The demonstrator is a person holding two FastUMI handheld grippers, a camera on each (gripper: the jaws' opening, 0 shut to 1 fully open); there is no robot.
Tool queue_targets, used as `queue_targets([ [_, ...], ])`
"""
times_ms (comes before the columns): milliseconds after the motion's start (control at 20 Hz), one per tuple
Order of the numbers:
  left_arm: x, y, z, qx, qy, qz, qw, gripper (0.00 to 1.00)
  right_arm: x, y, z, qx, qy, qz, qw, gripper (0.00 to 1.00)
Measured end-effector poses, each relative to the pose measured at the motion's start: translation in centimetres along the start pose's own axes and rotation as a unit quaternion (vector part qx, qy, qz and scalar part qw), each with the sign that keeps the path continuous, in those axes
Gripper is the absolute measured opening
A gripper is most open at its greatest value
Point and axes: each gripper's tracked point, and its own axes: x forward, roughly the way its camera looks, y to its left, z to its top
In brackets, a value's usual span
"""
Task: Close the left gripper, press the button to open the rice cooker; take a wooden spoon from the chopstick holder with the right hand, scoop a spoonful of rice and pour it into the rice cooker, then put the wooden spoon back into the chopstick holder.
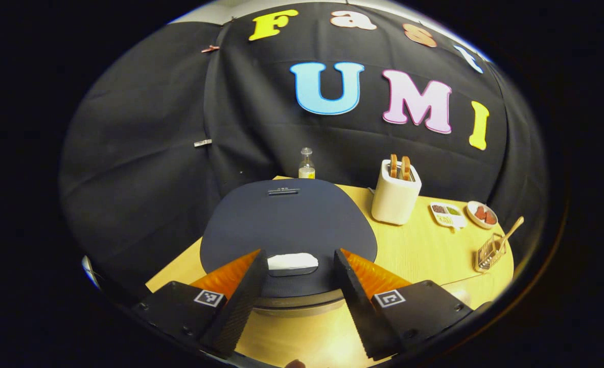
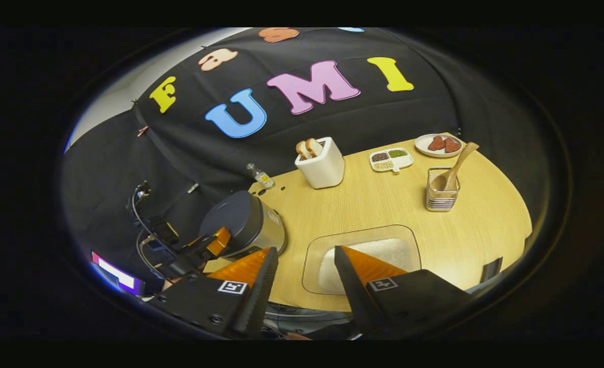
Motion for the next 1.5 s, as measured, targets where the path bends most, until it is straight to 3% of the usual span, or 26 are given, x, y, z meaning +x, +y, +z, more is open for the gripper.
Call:
queue_targets([
  [450, -0.3, 0.0, 0.5, 0.012, 0.006, -0.008, 1.0, 0.91, -0.3, -0.7, 0.8, 0.008, -0.005, 0.001, 1.0, 0.71],
  [800, -2.4, -1.3, 2.6, -0.043, 0.003, -0.051, 0.998, 0.93, -0.8, -2.1, 1.9, -0.002, -0.015, -0.005, 1.0, 0.71],
  [1050, -6.5, -6.8, 4.0, -0.02, -0.022, -0.119, 0.992, 0.93, -1.4, -5.1, 3.3, -0.008, -0.027, -0.025, 0.999, 0.71],
  [1300, -11.2, -13.8, 4.2, -0.012, -0.045, -0.218, 0.975, 0.94, -2.3, -9.0, 6.0, -0.02, -0.06, -0.06, 0.996, 0.71],
  [1500, -14.5, -16.8, 5.6, 0.007, -0.087, -0.26, 0.962, 0.93, -3.7, -11.6, 8.7, -0.057, -0.106, -0.11, 0.987, 0.71],
])
